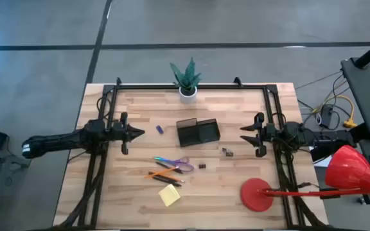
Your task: Pick and place office supplies into organizer
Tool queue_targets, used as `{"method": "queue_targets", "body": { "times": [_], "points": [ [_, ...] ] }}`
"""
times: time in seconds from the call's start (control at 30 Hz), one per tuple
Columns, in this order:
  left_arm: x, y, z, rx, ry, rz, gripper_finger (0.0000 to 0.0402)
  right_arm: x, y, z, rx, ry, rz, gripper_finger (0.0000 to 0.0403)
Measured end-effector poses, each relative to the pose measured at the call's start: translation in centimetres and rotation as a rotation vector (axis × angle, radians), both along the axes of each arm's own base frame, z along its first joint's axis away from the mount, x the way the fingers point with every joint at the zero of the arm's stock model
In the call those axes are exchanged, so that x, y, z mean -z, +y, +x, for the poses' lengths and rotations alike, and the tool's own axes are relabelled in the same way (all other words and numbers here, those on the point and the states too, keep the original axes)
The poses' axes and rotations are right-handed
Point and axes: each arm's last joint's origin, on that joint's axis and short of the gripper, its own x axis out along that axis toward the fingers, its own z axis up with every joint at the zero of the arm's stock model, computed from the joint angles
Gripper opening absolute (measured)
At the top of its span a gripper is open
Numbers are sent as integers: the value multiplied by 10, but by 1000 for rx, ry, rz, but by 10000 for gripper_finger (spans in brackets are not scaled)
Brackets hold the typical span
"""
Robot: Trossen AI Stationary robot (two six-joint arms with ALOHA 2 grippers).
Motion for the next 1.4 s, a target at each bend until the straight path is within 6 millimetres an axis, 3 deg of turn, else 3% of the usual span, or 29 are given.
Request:
{"method": "queue_targets", "body": {
  "times": [1.03,1.13,1.2,1.27,1.4],
  "points": [
    [0,0,0,0,1,0,0,0,0,0,0,0,2,155],
    [0,0,0,0,0,0,0,-7,-5,-1,176,-83,113,155],
    [0,0,0,0,1,0,0,-12,-9,-2,287,-186,331,155],
    [0,0,0,0,1,0,0,-12,-9,-1,229,-226,548,155],
    [0,0,0,0,3,-1,0,-2,3,11,-94,-30,683,155]
  ]
}}
